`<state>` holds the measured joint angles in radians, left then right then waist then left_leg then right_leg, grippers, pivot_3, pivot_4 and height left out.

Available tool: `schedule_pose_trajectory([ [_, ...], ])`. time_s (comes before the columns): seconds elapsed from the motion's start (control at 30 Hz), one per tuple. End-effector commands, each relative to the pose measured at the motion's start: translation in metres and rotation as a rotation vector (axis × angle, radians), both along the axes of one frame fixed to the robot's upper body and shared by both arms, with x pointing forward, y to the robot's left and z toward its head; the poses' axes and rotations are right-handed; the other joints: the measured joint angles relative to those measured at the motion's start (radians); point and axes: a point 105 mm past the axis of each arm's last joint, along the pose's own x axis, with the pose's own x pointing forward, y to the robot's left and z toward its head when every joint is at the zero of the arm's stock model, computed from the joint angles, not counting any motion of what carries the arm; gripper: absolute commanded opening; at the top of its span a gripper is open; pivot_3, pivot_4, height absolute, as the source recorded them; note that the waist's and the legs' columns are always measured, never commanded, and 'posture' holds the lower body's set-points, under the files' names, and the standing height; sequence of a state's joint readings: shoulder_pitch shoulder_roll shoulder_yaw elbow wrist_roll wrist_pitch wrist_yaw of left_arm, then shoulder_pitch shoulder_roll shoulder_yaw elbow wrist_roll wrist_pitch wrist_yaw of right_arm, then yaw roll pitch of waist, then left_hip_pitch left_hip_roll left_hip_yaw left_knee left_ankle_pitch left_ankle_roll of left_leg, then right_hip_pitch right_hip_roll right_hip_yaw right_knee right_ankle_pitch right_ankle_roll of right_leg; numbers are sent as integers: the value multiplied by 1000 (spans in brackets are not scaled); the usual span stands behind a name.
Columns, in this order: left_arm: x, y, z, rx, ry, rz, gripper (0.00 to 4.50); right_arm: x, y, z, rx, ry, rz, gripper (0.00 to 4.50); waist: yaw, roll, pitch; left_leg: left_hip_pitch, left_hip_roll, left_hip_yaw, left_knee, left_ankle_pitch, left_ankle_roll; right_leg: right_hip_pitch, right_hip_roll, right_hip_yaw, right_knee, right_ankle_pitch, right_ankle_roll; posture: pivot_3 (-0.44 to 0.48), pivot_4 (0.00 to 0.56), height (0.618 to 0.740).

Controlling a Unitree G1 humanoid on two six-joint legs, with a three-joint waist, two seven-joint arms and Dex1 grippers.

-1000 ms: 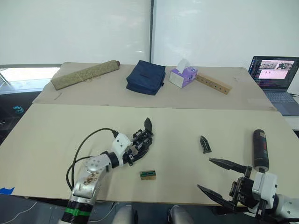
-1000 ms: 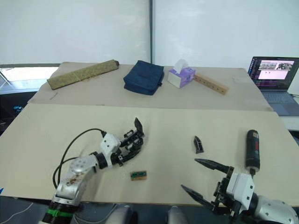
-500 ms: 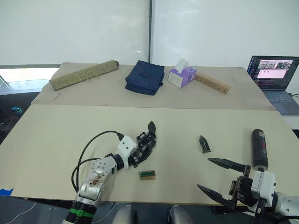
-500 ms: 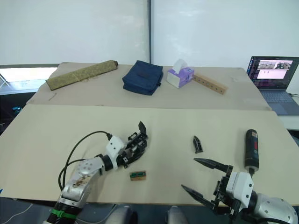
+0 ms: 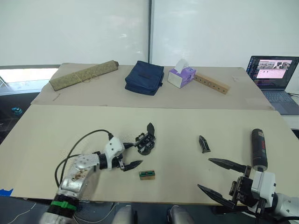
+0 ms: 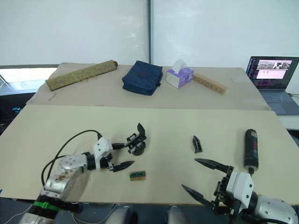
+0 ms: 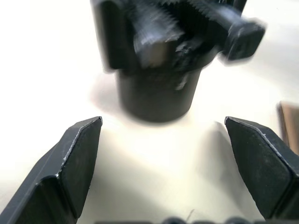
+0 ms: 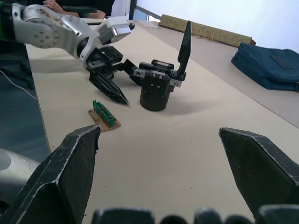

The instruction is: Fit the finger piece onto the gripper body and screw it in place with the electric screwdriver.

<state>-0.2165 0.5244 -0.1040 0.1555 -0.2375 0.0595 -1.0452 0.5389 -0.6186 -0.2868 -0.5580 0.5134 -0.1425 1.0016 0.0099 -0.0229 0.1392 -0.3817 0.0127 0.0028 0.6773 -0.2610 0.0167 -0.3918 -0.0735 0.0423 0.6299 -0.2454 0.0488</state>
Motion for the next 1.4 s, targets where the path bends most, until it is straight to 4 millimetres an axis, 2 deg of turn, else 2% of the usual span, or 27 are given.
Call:
schedule_pose_trajectory([
  [0.03, 12, 9, 12, -12, -51, -86, 4452, -3, 2, 6, -4, -30, 8, 4500, 2, 0, 0, 0, 0, 0, 0, 0, 0, 0, 0, 0, 0, 0, 0, 0, 150, 740],
  [0.23, 18, -8, 12, 14, -28, -357, 4452, -4, 3, 5, -4, -22, 13, 4500, 2, 0, 0, -2, -5, 1, 1, 0, 0, 0, -1, -1, -1, 0, 1, 0, 150, 740],
  [0.33, 30, -23, 18, -9, -53, -387, 4452, -4, 2, 6, -8, -26, 11, 4500, 2, -1, 0, -2, -6, 1, 1, 0, 0, 0, -1, -1, -1, 0, 2, 0, 150, 740],
  [0.43, 33, -35, 16, 11, -60, -450, 4452, -4, 1, 8, -12, -33, 3, 4500, 0, -1, 1, -3, -6, 1, 2, 0, 0, 0, -1, -1, -1, 0, 2, 0, 150, 740],
  [0.63, 37, -37, 10, 59, -76, -476, 4452, -7, 0, 9, -17, -35, -15, 4500, -8, -1, 1, -2, -6, 0, 1, 0, 1, 0, 0, 0, 0, 0, 2, 0, 150, 740],
  [0.67, 38, -36, 10, 57, -87, -469, 4452, -7, 0, 9, -17, -35, -18, 4500, -8, -1, 1, -2, -6, -1, 2, 0, 1, 0, 0, 0, 0, 0, 2, 0, 150, 740],
  [0.77, 39, -36, 9, 36, -83, -448, 3672, -7, 0, 8, -15, -36, -23, 4500, -6, -1, 1, -2, -6, -1, 2, 0, 1, 0, 0, -1, 0, 0, 2, 0, 150, 740],
  [0.83, 37, -36, 8, 11, -72, -444, 2641, -7, 1, 8, -14, -37, -25, 4500, -6, -1, 1, -2, -6, -1, 2, 0, 1, 0, -1, -1, 0, 0, 3, 0, 150, 740],
  [0.87, 35, -37, 8, -3, -83, -438, 2326, -7, 1, 7, -14, -37, -25, 4500, -6, -1, 1, -3, -6, -1, 2, 0, 1, 0, -1, 0, 0, 0, 3, 0, 150, 740],
  [1.03, 21, -46, 21, -113, -160, -380, 2285, -6, 0, 7, -14, -41, -30, 4500, -9, -1, 1, -2, -3, -1, 2, -1, 2, 0, -1, 0, 0, -1, 3, 0, 150, 740],
  [1.17, 19, -53, 40, -160, -188, -169, 2285, -6, 0, 6, -11, -39, -30, 4500, -4, -1, 1, -3, -2, -1, 2, -1, 2, 0, -2, 0, 0, 0, 3, 0, 150, 740],
  [1.23, 6, -54, 37, -129, -101, -92, 2285, -4, 0, 6, 5, -43, -50, 4500, -3, -1, 1, -3, -1, -2, 2, -1, 2, 0, -2, 0, 0, 0, 3, 0, 150, 740],
  [1.33, 10, -48, 30, -54, -108, 49, 2285, -4, 4, 3, 7, -38, -31, 4500, -2, 0, 1, -2, 0, -2, 1, -1, 2, 0, -2, 0, 0, 0, 3, 0, 150, 740],
  [1.4, 10, -49, 24, -15, -113, 68, 2285, -2, 6, 3, 9, -41, -23, 4500, -1, 0, 1, -1, 0, -2, 2, -1, 2, 0, -1, 0, 1, 0, 3, 0, 150, 740],
])
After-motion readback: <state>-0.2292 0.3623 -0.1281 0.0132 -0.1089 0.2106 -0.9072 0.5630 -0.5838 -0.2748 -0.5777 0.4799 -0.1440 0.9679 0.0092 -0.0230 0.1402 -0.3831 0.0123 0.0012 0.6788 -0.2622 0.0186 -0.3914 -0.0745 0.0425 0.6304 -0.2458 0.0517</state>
